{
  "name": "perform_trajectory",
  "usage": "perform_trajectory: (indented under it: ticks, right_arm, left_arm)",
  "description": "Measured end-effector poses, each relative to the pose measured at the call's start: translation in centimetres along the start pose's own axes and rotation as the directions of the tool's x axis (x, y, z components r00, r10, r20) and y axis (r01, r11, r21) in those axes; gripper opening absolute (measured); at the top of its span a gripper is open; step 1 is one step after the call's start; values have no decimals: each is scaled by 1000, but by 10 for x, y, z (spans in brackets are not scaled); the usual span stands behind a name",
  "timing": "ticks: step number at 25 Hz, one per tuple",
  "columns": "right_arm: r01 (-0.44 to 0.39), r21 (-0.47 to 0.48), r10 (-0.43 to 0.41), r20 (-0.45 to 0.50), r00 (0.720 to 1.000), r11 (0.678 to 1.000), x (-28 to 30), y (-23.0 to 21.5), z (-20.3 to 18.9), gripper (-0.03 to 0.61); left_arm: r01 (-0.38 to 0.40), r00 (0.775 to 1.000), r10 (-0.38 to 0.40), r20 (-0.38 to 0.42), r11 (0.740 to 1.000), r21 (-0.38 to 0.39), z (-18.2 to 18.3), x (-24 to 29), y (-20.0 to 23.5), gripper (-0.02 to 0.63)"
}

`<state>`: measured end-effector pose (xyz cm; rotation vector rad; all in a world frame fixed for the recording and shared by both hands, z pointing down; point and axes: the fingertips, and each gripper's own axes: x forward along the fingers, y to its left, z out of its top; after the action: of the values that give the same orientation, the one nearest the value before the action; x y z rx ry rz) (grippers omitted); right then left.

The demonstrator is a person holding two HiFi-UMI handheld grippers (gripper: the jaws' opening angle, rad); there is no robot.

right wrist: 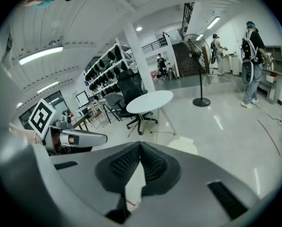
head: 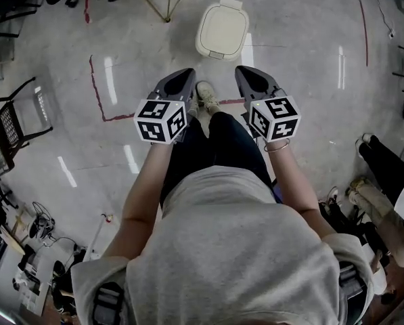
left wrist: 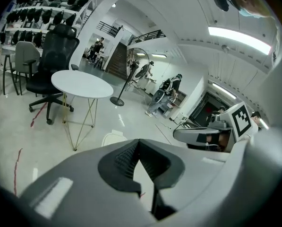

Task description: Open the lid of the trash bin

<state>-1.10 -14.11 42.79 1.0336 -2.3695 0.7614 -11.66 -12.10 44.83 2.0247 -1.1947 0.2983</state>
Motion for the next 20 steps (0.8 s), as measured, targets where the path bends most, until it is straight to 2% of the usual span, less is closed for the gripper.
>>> perform_trajectory:
  ticks: [4,8,13,17,20]
  right_arm:
    - [7,12,-7,-32,999,1000,16,-6,-13,8]
    - [6,26,-4,-63,998,1000,35,-16,-29,8]
    - [18,0,-18,-118,993,1000,64,-28,-51,8]
    - [3,40,2,-131,991,999,89,-32,-66,8]
    - [-2,66,13,-159,987,998,105,-31,-87,8]
  left_arm:
    - [12,1000,-12,-27,1000,-15,-11,12,11,8]
    - [22,997,-22,-79,1000,5,-27,29,19,9]
    - [35,991,-37,-129,999,-15,-50,47,37,8]
    - [25,985,-26,-172,1000,-6,-70,63,56,8]
    - [27,980,-32,-197,999,-30,-86,72,67,8]
